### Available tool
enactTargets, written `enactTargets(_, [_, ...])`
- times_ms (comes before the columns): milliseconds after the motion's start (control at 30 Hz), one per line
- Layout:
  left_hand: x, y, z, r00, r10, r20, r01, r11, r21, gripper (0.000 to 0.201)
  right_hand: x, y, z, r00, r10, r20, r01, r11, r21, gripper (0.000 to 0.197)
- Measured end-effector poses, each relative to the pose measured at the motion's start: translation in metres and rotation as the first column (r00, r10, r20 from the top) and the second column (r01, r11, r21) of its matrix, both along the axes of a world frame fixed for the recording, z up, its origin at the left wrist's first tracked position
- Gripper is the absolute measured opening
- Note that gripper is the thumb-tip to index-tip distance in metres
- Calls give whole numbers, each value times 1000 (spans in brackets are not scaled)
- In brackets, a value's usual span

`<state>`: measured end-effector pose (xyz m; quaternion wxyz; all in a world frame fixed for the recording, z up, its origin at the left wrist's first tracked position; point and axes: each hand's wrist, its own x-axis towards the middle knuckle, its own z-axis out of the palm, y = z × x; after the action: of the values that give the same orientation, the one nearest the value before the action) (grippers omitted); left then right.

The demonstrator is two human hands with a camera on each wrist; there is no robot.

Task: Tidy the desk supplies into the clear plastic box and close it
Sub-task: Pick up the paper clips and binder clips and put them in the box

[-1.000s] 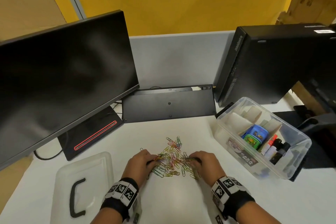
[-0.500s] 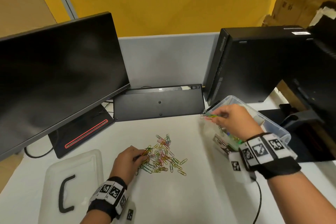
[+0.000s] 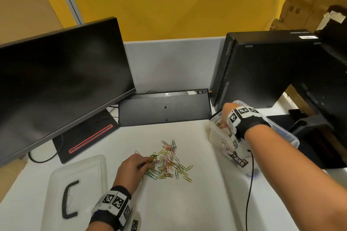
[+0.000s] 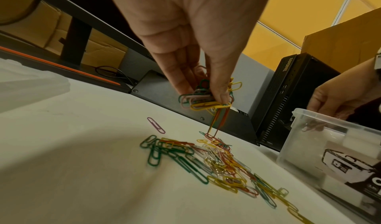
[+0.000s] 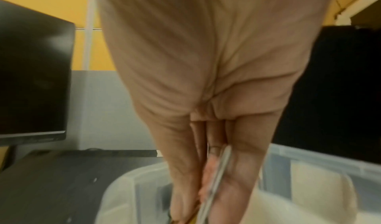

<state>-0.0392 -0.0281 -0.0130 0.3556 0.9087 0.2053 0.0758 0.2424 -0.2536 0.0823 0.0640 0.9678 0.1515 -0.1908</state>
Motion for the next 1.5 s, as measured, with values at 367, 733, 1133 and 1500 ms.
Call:
enactTargets(367, [4,-10,8,997,-17,74,22,998,-55,16,-48,-57,0,984,-153,88,87,855,511,30])
enactTargets(733, [92,-87,60,956,-155,251,202,964,-174,16,-79,-151,-72,858,-428,284,311,873,376,71])
enactTargets(1133, [222,-163,88,840,-445,-308,539,745,393,25,-79,-153,-72,859,-436,268,292,847,444,74])
enactTargets(1500, [258,-190,62,679,-367,-635,645,712,278,27,-78,-153,-69,884,-395,252,275,873,403,73])
